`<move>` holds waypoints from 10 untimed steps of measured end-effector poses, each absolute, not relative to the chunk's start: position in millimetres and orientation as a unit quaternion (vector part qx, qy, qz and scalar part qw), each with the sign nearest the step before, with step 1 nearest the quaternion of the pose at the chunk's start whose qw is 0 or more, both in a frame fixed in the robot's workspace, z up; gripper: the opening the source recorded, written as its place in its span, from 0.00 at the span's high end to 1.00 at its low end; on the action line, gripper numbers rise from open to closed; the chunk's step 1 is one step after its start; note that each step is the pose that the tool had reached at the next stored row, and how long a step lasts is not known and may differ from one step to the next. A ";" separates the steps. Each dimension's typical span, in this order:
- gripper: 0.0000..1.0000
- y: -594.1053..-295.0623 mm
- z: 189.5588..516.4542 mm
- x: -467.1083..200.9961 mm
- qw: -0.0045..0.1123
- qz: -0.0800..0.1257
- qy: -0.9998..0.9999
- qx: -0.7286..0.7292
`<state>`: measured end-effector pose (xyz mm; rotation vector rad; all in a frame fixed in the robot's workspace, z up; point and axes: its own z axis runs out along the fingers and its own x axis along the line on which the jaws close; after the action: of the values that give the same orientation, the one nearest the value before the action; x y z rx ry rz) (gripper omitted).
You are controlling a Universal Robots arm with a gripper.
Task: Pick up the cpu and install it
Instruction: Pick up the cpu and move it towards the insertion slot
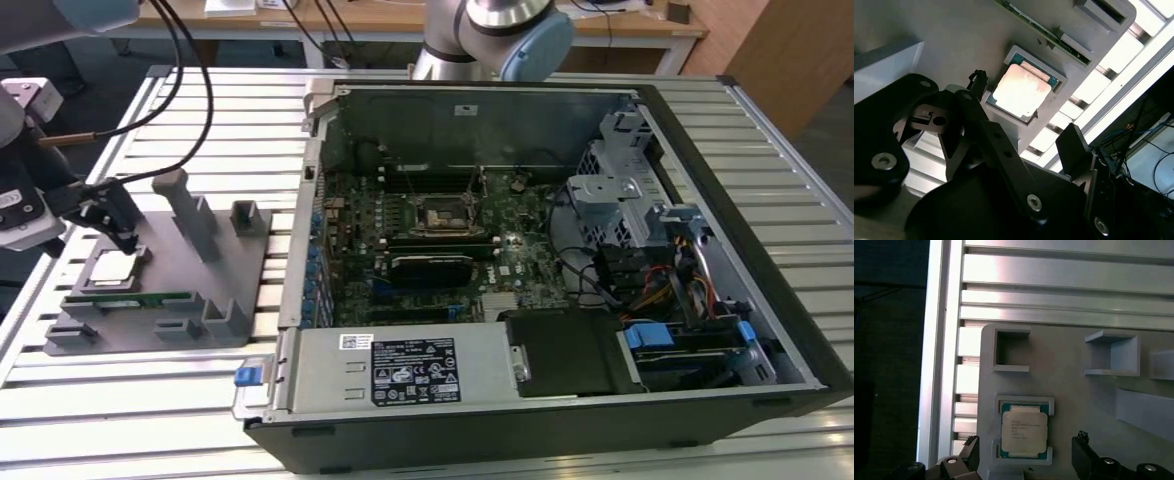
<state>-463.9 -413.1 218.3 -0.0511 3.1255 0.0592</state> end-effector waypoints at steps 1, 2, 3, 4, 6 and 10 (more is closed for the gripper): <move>0.18 -413.0 216.5 -464.0 0.008 0.019 1.000 -0.016; 0.18 -413.0 214.7 -464.0 0.008 0.019 1.000 -0.016; 0.18 -413.0 213.0 -464.0 0.008 0.019 1.000 -0.016; 0.18 -413.0 211.1 -464.0 0.008 0.018 1.000 -0.016; 0.18 -413.0 207.4 -464.0 0.008 0.018 1.000 -0.016; 0.26 -413.0 200.3 -464.0 0.007 0.018 1.000 -0.016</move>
<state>-464.0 -413.0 200.3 -0.0510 3.1257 0.0575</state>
